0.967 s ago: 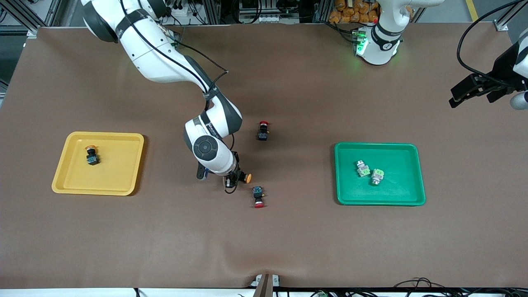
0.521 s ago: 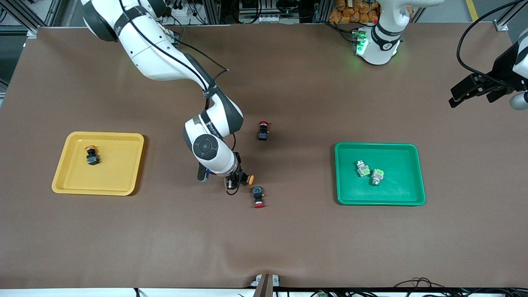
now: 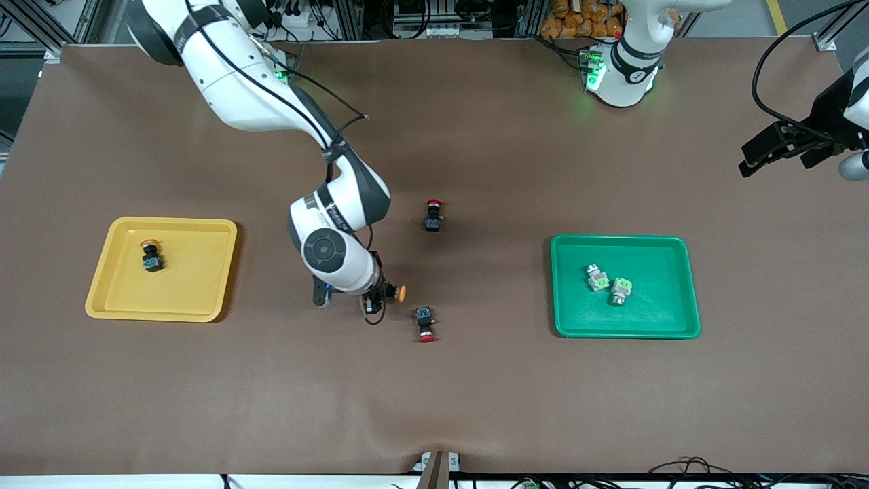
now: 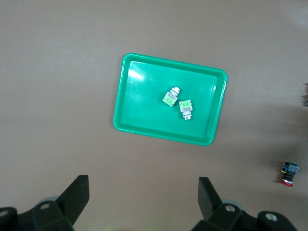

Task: Place green and yellow buttons in trays
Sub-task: 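Lower the right gripper and grasp the yellow button, then carry the yellow button to the yellow tray with the right gripper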

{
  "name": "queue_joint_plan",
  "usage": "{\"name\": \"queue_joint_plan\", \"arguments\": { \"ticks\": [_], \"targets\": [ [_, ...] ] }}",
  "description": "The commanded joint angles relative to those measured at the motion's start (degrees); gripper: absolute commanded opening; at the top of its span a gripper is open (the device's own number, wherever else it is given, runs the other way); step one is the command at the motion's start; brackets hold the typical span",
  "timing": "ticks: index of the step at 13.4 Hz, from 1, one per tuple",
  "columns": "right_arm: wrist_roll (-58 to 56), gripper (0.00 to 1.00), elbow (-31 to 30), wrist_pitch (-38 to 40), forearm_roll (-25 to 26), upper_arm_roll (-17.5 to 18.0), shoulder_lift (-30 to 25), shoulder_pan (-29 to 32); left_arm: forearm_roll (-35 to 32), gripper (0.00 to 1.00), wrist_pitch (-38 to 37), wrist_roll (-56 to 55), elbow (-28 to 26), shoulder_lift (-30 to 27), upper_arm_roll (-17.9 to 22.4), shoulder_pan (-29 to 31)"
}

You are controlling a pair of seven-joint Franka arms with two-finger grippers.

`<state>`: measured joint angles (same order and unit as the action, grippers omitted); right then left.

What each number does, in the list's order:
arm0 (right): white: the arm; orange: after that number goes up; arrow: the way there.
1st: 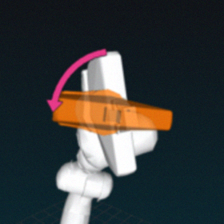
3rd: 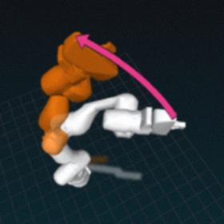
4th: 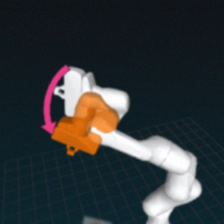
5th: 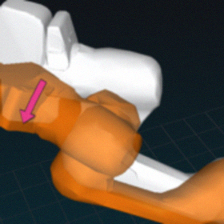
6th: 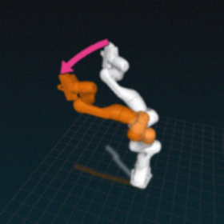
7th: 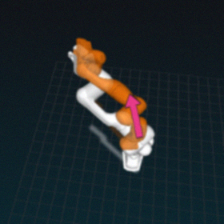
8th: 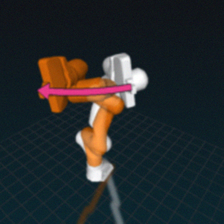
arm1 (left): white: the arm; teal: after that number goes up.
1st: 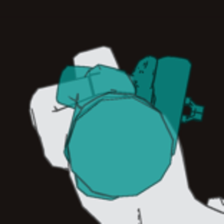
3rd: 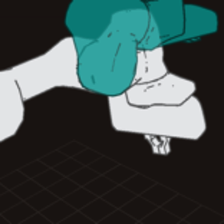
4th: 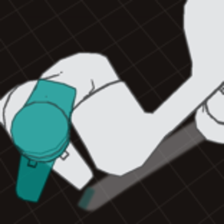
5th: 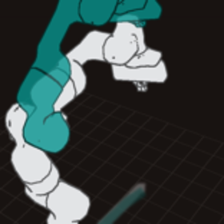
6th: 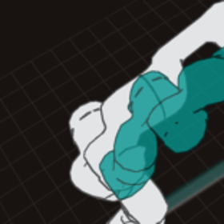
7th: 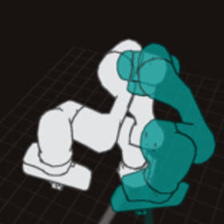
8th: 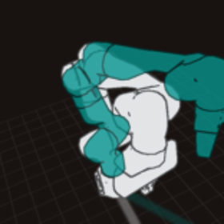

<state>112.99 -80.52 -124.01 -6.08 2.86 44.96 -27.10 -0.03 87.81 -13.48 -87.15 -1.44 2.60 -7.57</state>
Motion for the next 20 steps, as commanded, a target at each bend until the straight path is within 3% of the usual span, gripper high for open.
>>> {"name": "queue_joint_plan", "arguments": {
  "ticks": [1,6,10,14,18,20],
  "targets": [
    [-6.27,0.00,-0.78,2.98,-0.78,0.83,-2.60,2.05,0.29,1.00,-0.62,1.00,-0.48,-0.75,-0.05,0.10],
    [-21.12,0.00,-0.87,11.85,-1.04,1.01,-4.88,5.74,0.29,1.00,-0.62,1.00,-0.48,-0.75,-0.14,0.10],
    [-30.78,0.00,-0.95,17.38,-4.46,0.92,-6.90,9.42,0.29,1.00,-0.62,1.00,-0.39,-0.67,-0.05,0.01],
    [-51.32,0.00,-1.13,26.17,-4.56,0.31,-8.40,13.12,0.29,1.00,-0.62,1.00,-0.30,-0.67,-0.05,0.19],
    [-73.04,0.00,-3.94,27.24,-3.77,-0.13,-11.65,18.30,0.29,1.00,-0.62,1.00,-0.39,-0.58,-0.05,0.28],
    [-83.85,0.00,-7.00,26.63,-3.24,-3.36,-13.05,19.36,0.21,1.00,-0.62,1.00,-0.31,-0.67,-0.05,0.28]
  ]
}}
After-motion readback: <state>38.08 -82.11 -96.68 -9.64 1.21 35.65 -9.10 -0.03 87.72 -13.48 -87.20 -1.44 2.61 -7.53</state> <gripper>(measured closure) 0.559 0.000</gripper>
